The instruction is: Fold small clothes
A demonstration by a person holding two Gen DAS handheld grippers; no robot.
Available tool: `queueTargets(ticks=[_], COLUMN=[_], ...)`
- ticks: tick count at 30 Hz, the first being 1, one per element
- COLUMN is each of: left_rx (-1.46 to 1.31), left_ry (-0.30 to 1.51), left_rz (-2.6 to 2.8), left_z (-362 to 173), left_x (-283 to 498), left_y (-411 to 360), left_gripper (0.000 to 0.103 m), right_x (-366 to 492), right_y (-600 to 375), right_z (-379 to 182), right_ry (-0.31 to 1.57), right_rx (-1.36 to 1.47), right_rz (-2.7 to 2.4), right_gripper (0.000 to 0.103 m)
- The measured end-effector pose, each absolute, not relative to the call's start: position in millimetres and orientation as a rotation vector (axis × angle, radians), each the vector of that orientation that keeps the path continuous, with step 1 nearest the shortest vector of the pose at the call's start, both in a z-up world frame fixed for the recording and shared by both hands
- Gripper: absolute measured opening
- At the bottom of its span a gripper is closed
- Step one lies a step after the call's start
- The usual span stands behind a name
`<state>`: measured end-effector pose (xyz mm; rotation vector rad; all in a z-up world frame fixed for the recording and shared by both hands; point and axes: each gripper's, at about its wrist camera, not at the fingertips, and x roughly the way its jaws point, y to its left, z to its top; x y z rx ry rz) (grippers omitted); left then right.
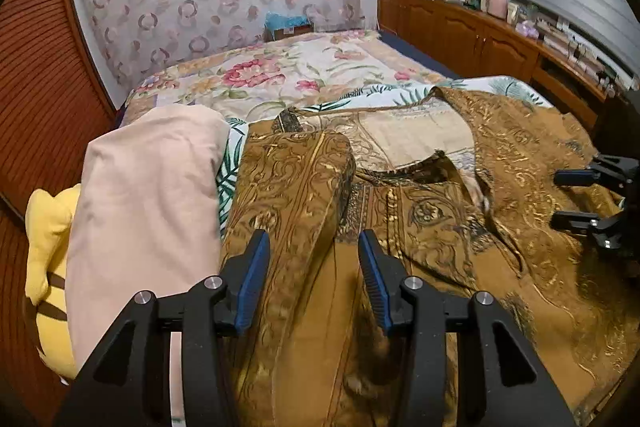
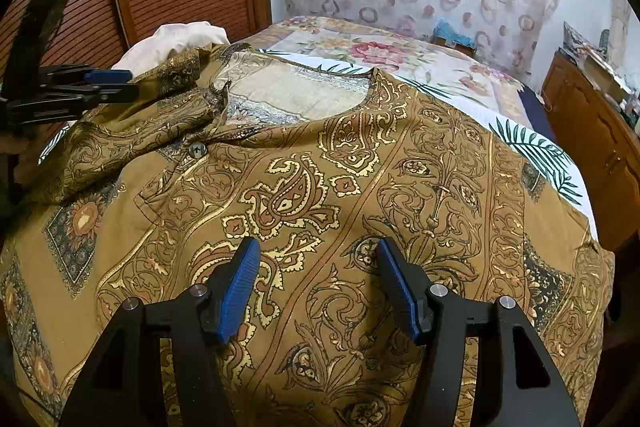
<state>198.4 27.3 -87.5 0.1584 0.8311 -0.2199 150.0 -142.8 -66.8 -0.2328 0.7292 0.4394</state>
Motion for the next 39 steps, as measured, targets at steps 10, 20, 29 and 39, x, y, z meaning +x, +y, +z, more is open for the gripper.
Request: queueTargets(ticks=[10,20,29,39], left_rx=[0.181,0.112,0.028,0.020], left_ry=[0.872,0.714,0.756,0.746], left_rz=[-0.215,-0.090,-0.083,-0.086], left_z=[-92,-40,-62,-63], left_x=[218,209,229,198], left_y=[25,90,139,134], left_gripper=[0.005,0.005,0.005,0.045], right_x=[150,151,152,151], right_y=[-145,-149,-152,-153], right_z=[-71,-70,-70,-70], right_ry=[0.724,0.725,0.726,0.724], right_rx=[-0.234,-0.236,-0.239,-0.241], right_rz=[0.438,0.447,0.448,0.449], right_gripper=[0.063,0.066,0.066,0.067])
